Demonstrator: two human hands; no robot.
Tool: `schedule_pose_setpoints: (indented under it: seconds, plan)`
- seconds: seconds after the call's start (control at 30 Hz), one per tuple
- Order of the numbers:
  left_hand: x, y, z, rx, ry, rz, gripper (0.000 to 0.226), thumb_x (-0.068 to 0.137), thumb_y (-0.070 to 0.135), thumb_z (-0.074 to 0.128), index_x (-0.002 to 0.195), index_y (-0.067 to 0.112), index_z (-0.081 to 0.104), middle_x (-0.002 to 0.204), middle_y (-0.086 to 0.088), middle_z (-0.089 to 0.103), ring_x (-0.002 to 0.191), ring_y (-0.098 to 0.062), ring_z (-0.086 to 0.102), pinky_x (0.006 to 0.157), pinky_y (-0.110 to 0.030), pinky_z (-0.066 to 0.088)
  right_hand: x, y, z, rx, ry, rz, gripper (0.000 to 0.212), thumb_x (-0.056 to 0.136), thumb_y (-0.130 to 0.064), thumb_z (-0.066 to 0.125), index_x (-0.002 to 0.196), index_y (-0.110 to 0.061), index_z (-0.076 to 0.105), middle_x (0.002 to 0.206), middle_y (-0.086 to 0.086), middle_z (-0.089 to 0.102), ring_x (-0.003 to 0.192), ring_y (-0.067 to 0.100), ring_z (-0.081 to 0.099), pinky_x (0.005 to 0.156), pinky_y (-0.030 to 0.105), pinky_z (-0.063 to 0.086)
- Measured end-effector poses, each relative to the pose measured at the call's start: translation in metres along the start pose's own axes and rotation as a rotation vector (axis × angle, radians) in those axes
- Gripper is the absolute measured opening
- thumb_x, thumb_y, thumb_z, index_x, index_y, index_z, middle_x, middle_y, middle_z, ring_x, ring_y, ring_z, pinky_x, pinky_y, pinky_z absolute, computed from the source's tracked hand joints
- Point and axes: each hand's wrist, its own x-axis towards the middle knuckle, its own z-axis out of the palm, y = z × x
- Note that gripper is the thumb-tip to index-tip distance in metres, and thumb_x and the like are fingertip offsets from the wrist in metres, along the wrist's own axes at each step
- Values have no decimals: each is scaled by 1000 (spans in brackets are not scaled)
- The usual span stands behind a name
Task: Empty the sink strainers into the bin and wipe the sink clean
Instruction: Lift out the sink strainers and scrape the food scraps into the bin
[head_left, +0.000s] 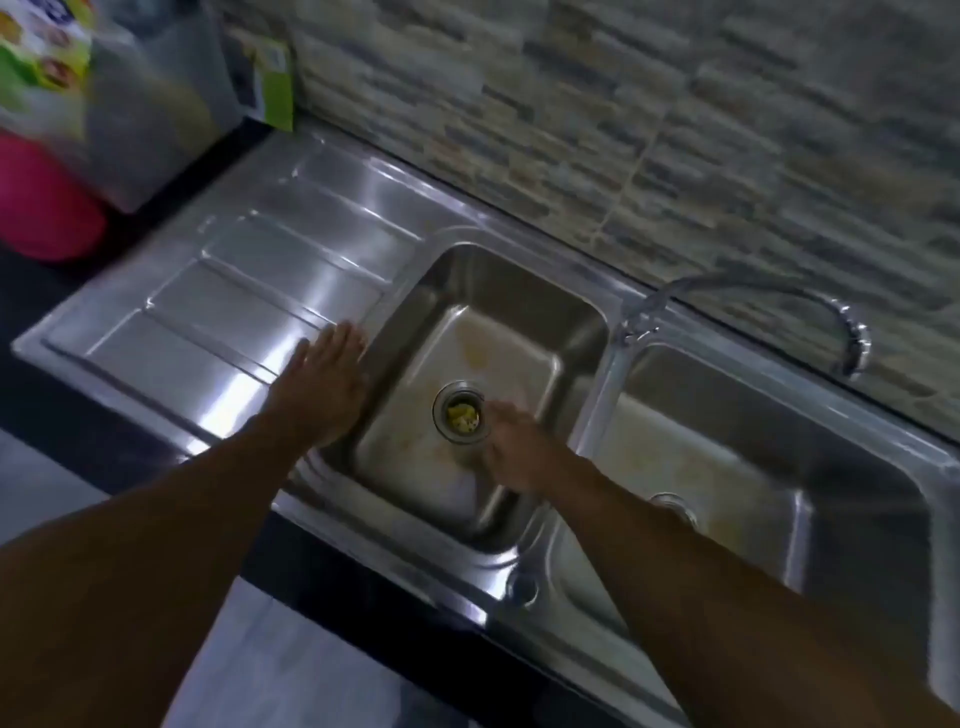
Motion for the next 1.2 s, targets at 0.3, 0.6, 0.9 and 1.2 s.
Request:
schedule_pose_setpoints:
  seconds: [0.3, 0.6, 0.9, 1.2]
  plan:
    - [-7, -7, 23, -24, 223, 37, 62, 106, 40, 16, 158, 6, 24, 167, -12, 16, 157, -24, 9, 127, -50, 13, 62, -2, 64, -139, -93, 41, 52, 99, -22, 52, 145, -3, 42, 154, 20, 35, 141, 38, 35, 115, 42, 31]
    - [-4, -6, 28, 7, 257, 27, 59, 107, 35, 19, 157, 5, 26, 167, -15, 18, 157, -25, 11, 127, -50, 14, 105, 1, 96, -391, 4, 33, 35, 98, -22, 46, 127, -9, 62, 130, 12, 62, 127, 32, 51, 120, 44, 17]
    - [-2, -10, 32, 20, 265, 30, 61, 107, 38, 18, 158, 6, 22, 168, -13, 15, 157, -24, 9, 127, -50, 14, 111, -1, 92, -397, 93, 78, 32, 98, -18, 45, 119, -16, 69, 118, 6, 69, 118, 28, 58, 124, 49, 11]
    - [-1, -11, 33, 37, 256, 22, 60, 106, 36, 21, 159, 6, 20, 168, -12, 13, 157, -23, 6, 127, -48, 12, 112, 3, 88, -255, 233, 104, 34, 92, -30, 52, 121, -19, 64, 124, 6, 64, 120, 27, 50, 109, 36, 24]
